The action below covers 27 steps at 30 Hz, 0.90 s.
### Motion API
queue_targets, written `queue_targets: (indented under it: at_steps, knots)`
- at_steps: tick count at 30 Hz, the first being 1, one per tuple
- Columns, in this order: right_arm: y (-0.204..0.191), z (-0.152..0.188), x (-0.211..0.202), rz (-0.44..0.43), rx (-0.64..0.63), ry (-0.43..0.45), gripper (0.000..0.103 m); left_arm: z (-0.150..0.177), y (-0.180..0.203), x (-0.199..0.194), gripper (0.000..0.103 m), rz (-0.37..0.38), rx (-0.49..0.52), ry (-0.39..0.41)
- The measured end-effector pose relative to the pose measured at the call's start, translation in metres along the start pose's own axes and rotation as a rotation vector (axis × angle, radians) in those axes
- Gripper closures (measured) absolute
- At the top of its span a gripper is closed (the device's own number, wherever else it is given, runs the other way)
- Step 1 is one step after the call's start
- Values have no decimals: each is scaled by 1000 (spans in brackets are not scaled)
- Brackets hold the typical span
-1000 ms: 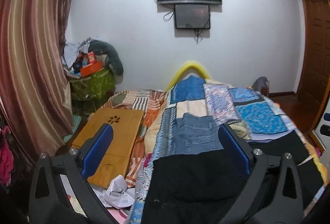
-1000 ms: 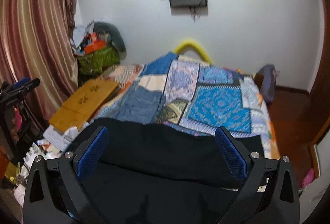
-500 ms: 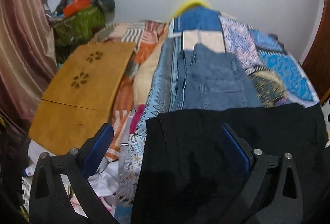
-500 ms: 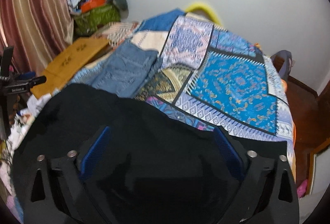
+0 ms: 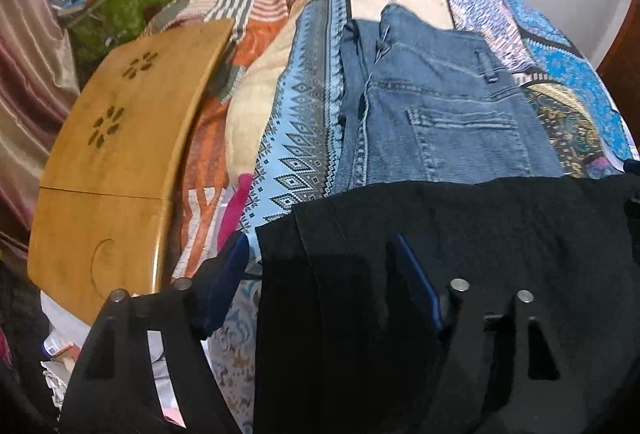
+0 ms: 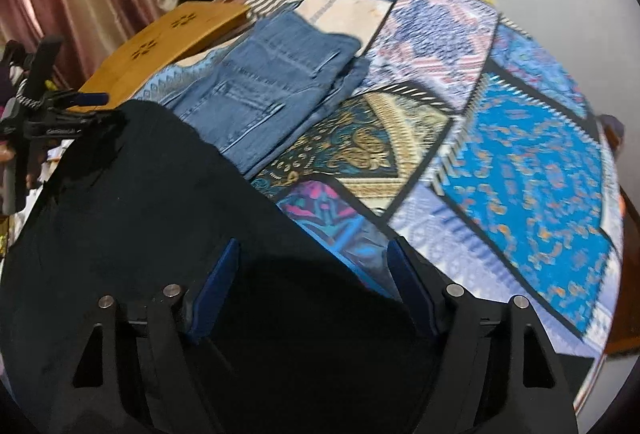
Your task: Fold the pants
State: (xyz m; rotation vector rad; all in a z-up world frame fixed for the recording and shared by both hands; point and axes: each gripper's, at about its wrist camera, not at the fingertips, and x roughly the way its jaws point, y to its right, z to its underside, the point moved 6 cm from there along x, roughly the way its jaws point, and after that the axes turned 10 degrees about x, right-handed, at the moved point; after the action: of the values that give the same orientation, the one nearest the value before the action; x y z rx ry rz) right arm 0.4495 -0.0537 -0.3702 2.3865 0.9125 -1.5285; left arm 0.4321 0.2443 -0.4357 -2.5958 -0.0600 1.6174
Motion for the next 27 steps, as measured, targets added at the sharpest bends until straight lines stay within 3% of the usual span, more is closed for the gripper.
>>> queue_targets:
  at_steps: [4,6,9,13,20,27]
  knots:
    - [-3,3,4,-74,32,-36,49,1,-1,20,48,86,-60,-45]
    - [-4,5,0,-86,15,-38,66,0,-1,21,52,108,-89,-49]
    - [-7,10,-6,-116,31,-50,88,-1,2,17,71,142,-94,-45]
    - [-14,13,-15,-100,19,-21,94,-3,10,-4,79,95,-43,-4]
    - [-31,21,-58,-54,7,94,96,-5,18,-75,81,62,6,108]
    - [-52,32,-111,-47,0,181,96,16,27,-154,83,27,71,189]
